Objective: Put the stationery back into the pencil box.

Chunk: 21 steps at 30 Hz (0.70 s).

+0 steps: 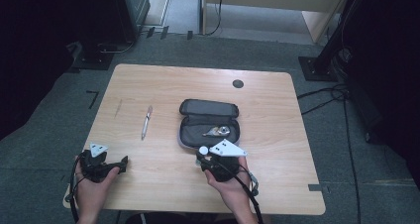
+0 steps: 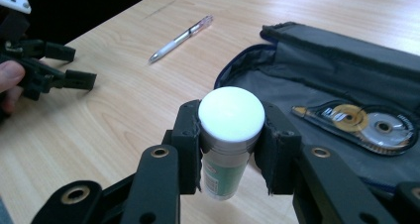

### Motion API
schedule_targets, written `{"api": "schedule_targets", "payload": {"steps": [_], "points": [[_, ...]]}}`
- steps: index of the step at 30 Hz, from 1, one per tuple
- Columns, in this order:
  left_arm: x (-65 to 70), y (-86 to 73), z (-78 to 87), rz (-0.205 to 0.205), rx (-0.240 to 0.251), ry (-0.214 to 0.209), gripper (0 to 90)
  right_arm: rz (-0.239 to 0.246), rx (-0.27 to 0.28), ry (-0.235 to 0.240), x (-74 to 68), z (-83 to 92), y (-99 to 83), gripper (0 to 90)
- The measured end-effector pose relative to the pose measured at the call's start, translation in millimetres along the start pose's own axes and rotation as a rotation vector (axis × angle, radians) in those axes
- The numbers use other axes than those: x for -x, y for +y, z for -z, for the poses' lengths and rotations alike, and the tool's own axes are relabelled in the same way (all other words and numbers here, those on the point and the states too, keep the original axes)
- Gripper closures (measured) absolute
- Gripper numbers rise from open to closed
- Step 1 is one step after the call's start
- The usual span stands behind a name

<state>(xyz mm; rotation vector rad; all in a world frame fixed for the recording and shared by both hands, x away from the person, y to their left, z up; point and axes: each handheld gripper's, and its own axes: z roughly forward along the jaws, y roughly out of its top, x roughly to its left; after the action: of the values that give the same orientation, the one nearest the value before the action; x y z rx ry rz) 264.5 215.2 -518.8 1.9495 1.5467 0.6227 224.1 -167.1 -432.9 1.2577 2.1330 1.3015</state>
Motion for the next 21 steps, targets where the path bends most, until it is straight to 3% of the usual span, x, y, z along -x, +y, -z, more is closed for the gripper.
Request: {"api": "schedule_targets", "payload": {"steps": [14, 21], "points": [[0.0, 0.0, 0.0, 0.001, 0.001, 0.000, 0.0, 0.004, 0.027, -0.016, 3.3, -9.2, 21.6, 65.4], [0.1, 0.0, -0.1, 0.001, 0.001, 0.000, 0.0, -0.004, 0.040, -0.056, 13.8, -17.7, 28.8, 65.4]]}}
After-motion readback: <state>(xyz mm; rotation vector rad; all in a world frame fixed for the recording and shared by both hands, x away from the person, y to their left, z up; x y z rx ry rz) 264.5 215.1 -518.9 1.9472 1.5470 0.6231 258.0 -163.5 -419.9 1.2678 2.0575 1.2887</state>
